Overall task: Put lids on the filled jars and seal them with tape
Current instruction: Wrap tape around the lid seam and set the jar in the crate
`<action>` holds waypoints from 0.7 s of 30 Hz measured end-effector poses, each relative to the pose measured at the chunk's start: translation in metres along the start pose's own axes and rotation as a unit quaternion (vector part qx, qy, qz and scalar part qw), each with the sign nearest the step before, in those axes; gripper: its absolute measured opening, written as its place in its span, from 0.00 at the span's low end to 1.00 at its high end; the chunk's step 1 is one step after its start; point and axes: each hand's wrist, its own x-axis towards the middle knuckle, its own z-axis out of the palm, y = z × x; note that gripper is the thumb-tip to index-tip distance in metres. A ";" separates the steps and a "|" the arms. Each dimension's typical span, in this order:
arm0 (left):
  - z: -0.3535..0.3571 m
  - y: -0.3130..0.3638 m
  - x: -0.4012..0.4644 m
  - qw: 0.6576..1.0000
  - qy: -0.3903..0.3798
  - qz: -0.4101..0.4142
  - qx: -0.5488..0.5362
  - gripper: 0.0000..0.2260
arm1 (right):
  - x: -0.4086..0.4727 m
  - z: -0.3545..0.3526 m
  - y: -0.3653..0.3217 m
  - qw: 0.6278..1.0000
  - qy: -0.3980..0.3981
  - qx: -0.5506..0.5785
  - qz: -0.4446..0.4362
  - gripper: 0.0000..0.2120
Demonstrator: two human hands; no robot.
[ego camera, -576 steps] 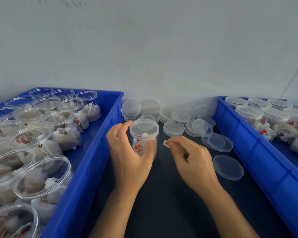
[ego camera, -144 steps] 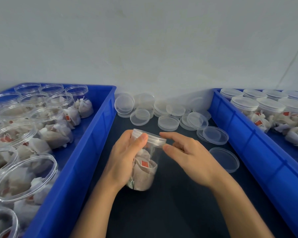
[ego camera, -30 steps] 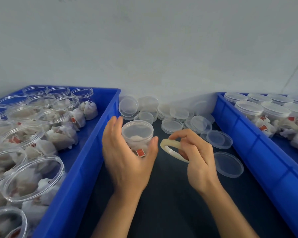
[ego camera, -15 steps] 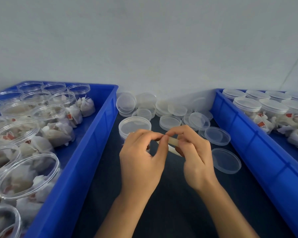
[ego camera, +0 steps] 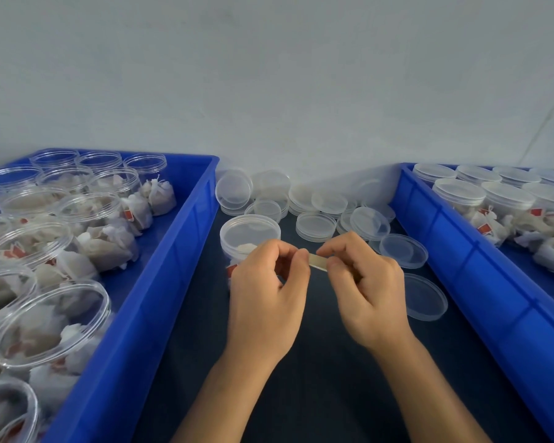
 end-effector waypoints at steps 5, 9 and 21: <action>-0.003 -0.003 0.002 0.999 -0.029 -0.022 0.009 0.06 | 0.000 0.001 0.001 1.000 0.004 0.023 -0.005 0.07; -0.004 -0.001 0.001 0.999 -0.048 -0.023 0.012 0.07 | 0.000 0.001 0.001 0.999 0.009 0.038 -0.001 0.05; -0.005 0.001 0.001 0.998 -0.050 -0.021 -0.018 0.06 | 0.000 0.001 0.001 0.994 -0.002 0.109 0.012 0.05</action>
